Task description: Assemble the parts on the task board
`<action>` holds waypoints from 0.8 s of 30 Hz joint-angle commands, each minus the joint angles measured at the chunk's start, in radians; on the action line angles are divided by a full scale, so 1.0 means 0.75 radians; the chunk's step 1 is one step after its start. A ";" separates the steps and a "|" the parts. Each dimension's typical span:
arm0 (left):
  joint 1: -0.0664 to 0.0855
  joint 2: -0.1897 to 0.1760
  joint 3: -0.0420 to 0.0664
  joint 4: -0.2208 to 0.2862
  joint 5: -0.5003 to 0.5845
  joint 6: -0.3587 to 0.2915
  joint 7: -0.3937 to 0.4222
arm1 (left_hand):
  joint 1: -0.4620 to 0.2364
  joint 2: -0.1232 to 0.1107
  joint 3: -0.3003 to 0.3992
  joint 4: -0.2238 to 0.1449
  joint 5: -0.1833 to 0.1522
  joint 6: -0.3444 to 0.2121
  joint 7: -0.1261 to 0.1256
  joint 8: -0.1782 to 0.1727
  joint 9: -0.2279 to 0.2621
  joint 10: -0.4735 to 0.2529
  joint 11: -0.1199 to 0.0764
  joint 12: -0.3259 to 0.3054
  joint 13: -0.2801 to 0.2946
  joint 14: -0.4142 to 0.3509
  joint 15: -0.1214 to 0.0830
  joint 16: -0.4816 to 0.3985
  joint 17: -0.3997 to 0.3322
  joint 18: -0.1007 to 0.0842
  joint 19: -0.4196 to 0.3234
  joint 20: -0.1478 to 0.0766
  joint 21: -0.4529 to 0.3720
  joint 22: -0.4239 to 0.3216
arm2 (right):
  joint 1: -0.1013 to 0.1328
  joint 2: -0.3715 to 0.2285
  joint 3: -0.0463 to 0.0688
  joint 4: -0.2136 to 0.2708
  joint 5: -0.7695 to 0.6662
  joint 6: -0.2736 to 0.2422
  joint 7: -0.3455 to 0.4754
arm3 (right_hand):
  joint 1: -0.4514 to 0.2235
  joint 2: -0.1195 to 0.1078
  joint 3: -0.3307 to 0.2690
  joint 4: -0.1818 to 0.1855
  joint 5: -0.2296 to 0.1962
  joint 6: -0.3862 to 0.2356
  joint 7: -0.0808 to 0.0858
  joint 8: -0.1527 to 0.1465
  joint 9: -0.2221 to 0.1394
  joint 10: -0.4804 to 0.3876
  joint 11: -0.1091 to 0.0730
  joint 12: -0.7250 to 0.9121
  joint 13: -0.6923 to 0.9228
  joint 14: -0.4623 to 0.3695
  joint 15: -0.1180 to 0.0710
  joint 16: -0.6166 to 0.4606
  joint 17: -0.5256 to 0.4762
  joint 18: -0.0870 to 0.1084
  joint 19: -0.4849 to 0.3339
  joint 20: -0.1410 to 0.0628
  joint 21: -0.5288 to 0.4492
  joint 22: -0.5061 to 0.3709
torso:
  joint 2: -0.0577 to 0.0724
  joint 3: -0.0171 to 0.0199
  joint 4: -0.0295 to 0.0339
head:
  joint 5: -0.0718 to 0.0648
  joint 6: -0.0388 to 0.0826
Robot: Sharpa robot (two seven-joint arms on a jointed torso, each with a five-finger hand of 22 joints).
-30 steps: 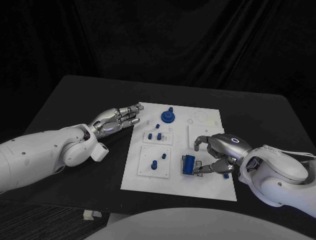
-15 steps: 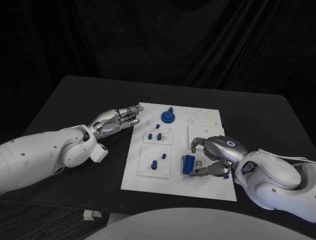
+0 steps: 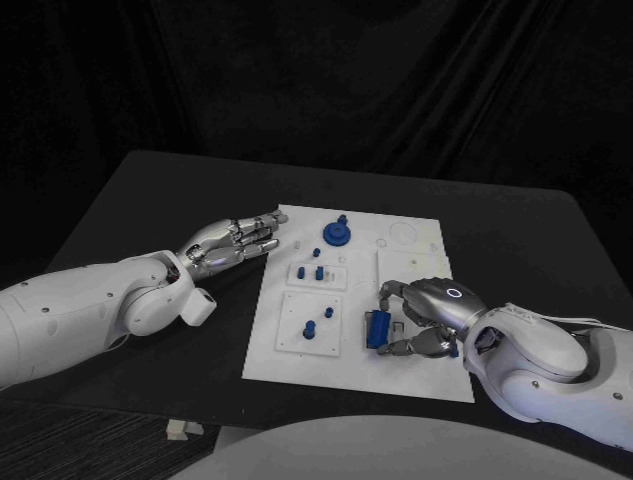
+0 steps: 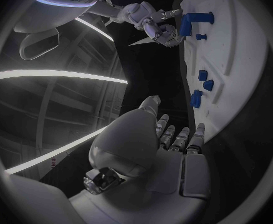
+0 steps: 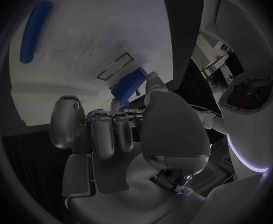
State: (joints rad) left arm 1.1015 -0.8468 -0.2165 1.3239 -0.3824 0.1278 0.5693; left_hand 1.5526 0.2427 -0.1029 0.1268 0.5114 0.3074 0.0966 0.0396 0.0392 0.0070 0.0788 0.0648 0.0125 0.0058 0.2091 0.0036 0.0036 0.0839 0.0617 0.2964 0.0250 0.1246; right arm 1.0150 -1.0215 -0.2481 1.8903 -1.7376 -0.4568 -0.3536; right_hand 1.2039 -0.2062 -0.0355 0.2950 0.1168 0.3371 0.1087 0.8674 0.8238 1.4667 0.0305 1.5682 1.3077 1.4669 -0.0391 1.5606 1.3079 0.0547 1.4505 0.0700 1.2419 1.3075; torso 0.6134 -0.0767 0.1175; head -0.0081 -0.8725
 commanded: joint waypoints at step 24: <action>-0.004 0.001 0.001 0.005 0.008 0.024 0.007 | 0.006 0.011 0.010 -0.005 0.004 0.002 0.009 0.002 0.001 -0.003 0.001 -0.003 0.001 0.002 0.008 -0.001 -0.001 -0.025 0.013 -0.001 0.005 0.003 | -0.014 0.015 0.001 -0.010 -0.039 -0.010 -0.010 | -0.051 0.106 0.088 -0.006 0.870 -0.014 -0.008 0.128 -0.061 0.139 -0.009 0.003 0.351 0.125 -0.006 -0.009 0.293 0.027 -0.013 -0.008 -0.025 0.218 | 0.000 -0.0007 0.0007 | 0.002 0.000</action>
State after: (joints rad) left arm 1.1001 -0.8476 -0.2165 1.3261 -0.3824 0.1331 0.5654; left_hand 1.5526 0.2427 -0.1002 0.1241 0.5114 0.3074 0.0966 0.0396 0.0391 0.0070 0.0788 0.0648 0.0125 0.0058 0.2091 0.0036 0.0036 0.0839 0.0617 0.2963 0.0250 0.1257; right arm 1.0071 -1.0086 -0.2476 1.8838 -1.7568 -0.4508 -0.3578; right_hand 1.1727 -0.1470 0.0190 0.2878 0.7246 0.3098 0.1079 0.9545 0.7775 1.4667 0.0304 1.5682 1.3075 1.4669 -0.0391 1.5566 1.3077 0.0547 1.4454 0.0681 1.2274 1.3073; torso 0.6129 -0.0770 0.1179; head -0.0082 -0.8725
